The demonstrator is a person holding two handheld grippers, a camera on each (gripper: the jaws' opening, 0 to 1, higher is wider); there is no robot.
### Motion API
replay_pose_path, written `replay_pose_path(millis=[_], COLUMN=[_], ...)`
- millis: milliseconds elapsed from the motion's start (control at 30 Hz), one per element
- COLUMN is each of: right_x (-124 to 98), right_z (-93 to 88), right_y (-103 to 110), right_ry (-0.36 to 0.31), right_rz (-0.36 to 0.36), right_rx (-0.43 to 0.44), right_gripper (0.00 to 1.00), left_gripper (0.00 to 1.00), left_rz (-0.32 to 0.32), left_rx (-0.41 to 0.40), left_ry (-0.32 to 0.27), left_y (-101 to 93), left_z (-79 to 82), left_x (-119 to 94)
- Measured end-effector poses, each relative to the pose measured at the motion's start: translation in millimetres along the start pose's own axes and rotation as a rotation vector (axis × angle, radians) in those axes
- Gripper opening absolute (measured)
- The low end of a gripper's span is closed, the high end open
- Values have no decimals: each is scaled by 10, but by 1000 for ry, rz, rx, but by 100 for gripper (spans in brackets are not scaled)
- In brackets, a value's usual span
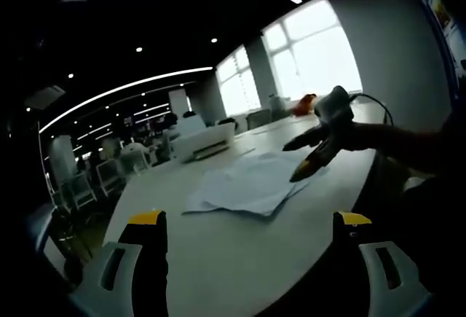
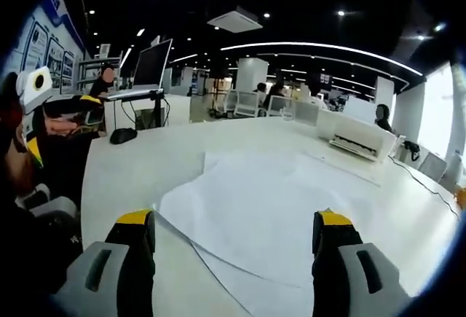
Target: Organize the stack of printing papers by aligning and flattening the scattered papers on the table
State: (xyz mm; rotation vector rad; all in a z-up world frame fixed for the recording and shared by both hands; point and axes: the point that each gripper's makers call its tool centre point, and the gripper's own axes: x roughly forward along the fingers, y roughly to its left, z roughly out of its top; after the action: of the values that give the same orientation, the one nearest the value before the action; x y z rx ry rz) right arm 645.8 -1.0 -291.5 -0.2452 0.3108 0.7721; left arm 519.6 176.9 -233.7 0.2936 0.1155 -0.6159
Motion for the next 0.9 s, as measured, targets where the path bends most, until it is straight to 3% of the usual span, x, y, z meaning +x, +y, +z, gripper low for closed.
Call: replay_pose_path(millis=[900], right_x=[312], right_z=[-116], right_y=[224], right_ry=[49], right_rz=[51], right_rx=[-6], right_gripper=[84], left_gripper=[97], left_rz=[0], left_rx=[3], left_ry=[-1], left_y=[2], left_z=[3], left_x=[-22])
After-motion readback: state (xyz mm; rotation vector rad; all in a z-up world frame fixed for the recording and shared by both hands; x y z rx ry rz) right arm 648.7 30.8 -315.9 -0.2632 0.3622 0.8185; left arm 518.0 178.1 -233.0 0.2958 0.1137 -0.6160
